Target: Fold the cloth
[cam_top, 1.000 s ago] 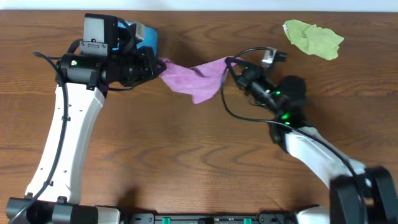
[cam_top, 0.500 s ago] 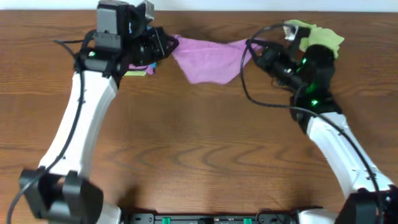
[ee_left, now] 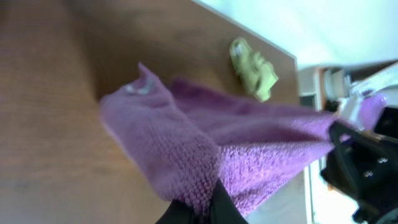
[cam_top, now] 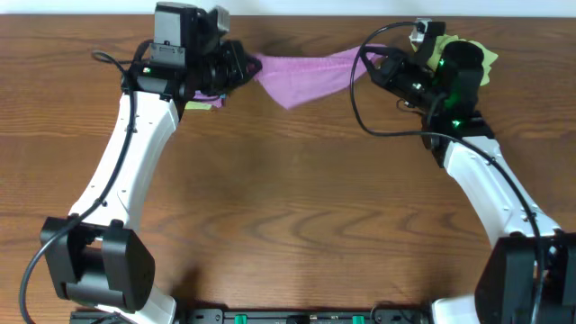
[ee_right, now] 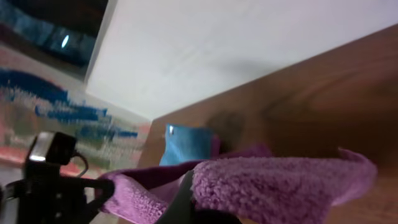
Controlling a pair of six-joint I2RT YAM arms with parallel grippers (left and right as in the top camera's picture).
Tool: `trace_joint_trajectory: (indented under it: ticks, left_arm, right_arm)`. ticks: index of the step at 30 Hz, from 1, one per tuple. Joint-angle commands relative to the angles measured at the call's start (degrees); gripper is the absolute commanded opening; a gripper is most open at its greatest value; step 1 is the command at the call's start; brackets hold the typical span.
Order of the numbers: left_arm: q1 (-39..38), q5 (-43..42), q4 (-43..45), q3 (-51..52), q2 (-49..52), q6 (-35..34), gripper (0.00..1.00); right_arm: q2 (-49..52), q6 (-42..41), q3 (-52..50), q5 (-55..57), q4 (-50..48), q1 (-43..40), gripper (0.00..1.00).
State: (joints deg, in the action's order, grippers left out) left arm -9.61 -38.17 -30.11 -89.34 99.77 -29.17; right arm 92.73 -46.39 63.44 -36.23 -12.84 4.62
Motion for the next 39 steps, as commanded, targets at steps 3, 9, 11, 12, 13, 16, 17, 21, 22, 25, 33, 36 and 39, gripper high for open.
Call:
trace_joint_trajectory:
  ticks: [3, 9, 11, 12, 13, 16, 17, 21, 22, 25, 33, 36, 39]
  left_arm:
    - [0.31, 4.17, -6.40, 0.04, 0.31, 7.08, 0.06]
    - [0.74, 6.32, -13.84, 0.04, 0.31, 12.70, 0.06]
    - [0.74, 8.68, -16.90, 0.04, 0.31, 14.12, 0.06]
    - [0.74, 9.05, -18.67, 0.07, 0.31, 15.61, 0.06]
    - [0.74, 9.49, -19.87, 0.11, 0.31, 16.41, 0.06]
    - [0.74, 10.32, -23.50, 0.39, 0.31, 18.34, 0.06]
    - [0.74, 10.29, -23.96, 0.85, 0.31, 18.47, 0.06]
    - [0.66, 9.99, -24.28, 4.70, 0.31, 18.43, 0.06]
    - [0.55, 9.97, -24.28, 6.32, 0.28, 18.34, 0.06]
    - [0.42, 9.57, -23.69, 11.56, 0.28, 18.23, 0.06]
    - [0.42, 9.16, -19.41, 24.79, 0.28, 18.25, 0.06]
    - [0.42, 8.72, -18.93, 27.02, 0.28, 18.29, 0.06]
    - [0.39, 8.72, -18.95, 28.57, 0.28, 18.32, 0.06]
  right_arm:
    - [-0.46, 3.30, 1.18, -4.07, 4.59, -0.44, 0.01]
    - [-1.16, 7.65, 1.18, -6.47, 14.10, -0.44, 0.01]
    - [-2.21, 11.23, 1.18, -5.99, 19.47, -0.44, 0.01]
    - [-3.02, 13.57, 1.18, -5.42, 22.93, -0.48, 0.01]
    - [-3.63, 15.30, 1.18, -4.63, 25.51, -0.48, 0.01]
    - [-5.90, 20.70, 1.16, -2.71, 33.44, -0.48, 0.01]
    - [-6.54, 22.32, 1.16, -2.54, 35.54, -0.48, 0.01]
    - [-7.82, 27.10, 1.16, -2.16, 42.10, -0.46, 0.01]
    - [-7.82, 27.98, 1.14, -1.49, 44.06, -0.46, 0.01]
    - [-7.82, 30.47, 0.00, -1.03, 47.23, -0.42, 0.02]
    - [-7.87, 31.89, -9.46, 1.95, 48.11, -0.42, 0.02]
    - [-7.87, 31.87, -13.70, 2.62, 46.82, -0.42, 0.02]
    - [-7.89, 31.65, -16.85, 2.62, 45.48, -0.42, 0.02]
